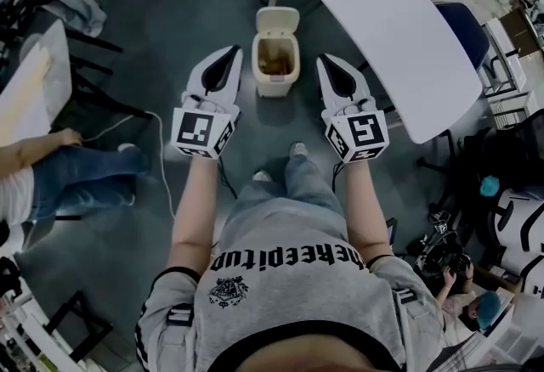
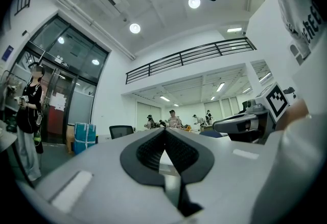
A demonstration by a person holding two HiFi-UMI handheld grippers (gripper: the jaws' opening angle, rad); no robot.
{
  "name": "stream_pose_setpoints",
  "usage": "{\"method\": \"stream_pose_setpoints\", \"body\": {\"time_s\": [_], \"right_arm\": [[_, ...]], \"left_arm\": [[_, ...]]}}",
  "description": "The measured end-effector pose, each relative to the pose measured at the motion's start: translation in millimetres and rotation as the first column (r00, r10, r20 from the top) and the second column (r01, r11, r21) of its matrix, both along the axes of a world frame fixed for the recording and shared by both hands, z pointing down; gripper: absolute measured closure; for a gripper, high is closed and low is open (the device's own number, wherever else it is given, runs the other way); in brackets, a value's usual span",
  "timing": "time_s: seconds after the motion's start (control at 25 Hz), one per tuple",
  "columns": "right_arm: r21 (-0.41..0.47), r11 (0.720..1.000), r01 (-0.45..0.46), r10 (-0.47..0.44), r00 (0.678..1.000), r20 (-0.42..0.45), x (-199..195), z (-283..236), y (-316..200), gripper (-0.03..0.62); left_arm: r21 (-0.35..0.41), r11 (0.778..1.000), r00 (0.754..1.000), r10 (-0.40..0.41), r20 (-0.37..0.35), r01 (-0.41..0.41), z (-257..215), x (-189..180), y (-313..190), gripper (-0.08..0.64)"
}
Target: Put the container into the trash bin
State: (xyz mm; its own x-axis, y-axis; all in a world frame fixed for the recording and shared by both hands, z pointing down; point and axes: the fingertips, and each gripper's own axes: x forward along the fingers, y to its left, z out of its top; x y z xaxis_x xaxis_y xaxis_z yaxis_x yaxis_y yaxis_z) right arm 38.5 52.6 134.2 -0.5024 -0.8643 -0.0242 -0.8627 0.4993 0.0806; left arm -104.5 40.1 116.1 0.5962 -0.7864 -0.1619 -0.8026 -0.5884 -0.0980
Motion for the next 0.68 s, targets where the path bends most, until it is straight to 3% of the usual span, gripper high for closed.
{"method": "stream_pose_setpoints", "body": {"time_s": [0.68], "right_arm": [[0.027, 0.999, -0.028, 0.027, 0.999, 0.025, 0.7, -12.1, 4.6, 0.598]], "left_arm": [[0.001, 1.0, 1.0, 0.002, -0.019, -0.002, -2.8, -3.2, 1.1, 0.555]]}}
